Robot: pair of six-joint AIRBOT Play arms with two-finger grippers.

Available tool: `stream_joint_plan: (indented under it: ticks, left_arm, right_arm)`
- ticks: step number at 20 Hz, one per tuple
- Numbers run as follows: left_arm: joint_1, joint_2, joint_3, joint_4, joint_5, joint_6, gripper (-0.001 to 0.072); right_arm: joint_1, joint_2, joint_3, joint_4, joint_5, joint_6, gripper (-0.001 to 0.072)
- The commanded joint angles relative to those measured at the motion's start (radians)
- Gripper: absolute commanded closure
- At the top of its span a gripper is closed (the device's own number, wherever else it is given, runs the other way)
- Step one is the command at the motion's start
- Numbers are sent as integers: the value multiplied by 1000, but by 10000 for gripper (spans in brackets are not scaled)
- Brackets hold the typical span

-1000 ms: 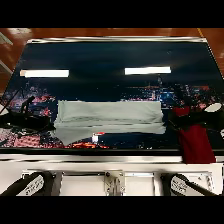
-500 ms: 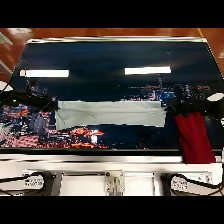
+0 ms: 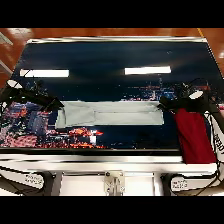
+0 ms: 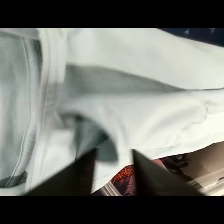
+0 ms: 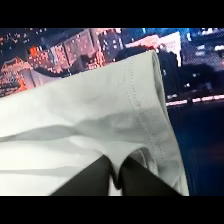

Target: Fold the shirts.

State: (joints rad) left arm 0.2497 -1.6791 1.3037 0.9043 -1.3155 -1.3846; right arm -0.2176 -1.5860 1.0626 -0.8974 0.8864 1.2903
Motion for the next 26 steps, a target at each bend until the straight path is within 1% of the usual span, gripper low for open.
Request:
stream_joint_plan:
  ticks: [1,2,3,4,5,6,9,12,14,15,17,18,19,20,22,23,24,25,26]
  left_arm:
    - [5,-19,18,-6,-21,-7,231]
    - [10,-19,35,-6,-40,-7,230]
    - [17,-19,56,-6,-63,-8,231]
    - [21,-19,76,-8,-86,-8,231]
    - [22,-17,97,-8,-108,-8,232]
    - [19,-13,112,-8,-120,-8,232]
    - [7,10,131,-12,-125,-8,232]
    - [-13,32,132,-16,-126,-7,232]
    - [-32,40,135,-26,-125,-6,232]
    - [-41,41,135,-50,-125,12,233]
    - [-57,42,135,-118,-123,45,236]
    - [-66,42,135,-148,-114,50,239]
    - [-76,42,135,-171,-103,50,242]
    - [-89,42,135,-187,-85,50,283]
    - [-131,40,135,-206,-38,49,450]
    - [-162,40,135,-206,-11,49,578]
    - [-204,40,135,-206,24,49,653]
    - [-249,39,135,-206,61,45,671]
    - [-306,36,135,-206,100,45,671]
  right_arm:
    - [1,3,2,-4,11,-32,230]
    - [-16,21,2,-11,32,-49,207]
    - [-37,44,2,-26,50,-50,207]
    - [-61,61,2,-43,61,-48,179]
    - [-87,69,2,-52,69,-29,28]
    - [-113,64,2,-51,79,-11,24]
    - [-133,-1,2,-28,140,-8,24]
    - [-103,-84,2,82,152,-30,25]
    - [-71,-119,2,126,150,-47,34]
    - [-55,-130,2,135,149,-47,86]
    - [-37,-127,2,136,129,-51,490]
    - [-37,-117,2,144,121,-66,611]
    - [-39,-100,2,159,119,-94,651]
    - [-42,-74,2,187,122,-135,651]
    - [-42,3,2,216,136,-180,652]
    - [-42,54,2,219,149,-180,652]
    - [-42,106,2,218,163,-180,652]
    - [-42,168,2,216,172,-177,652]
    - [-42,227,2,215,188,-165,652]
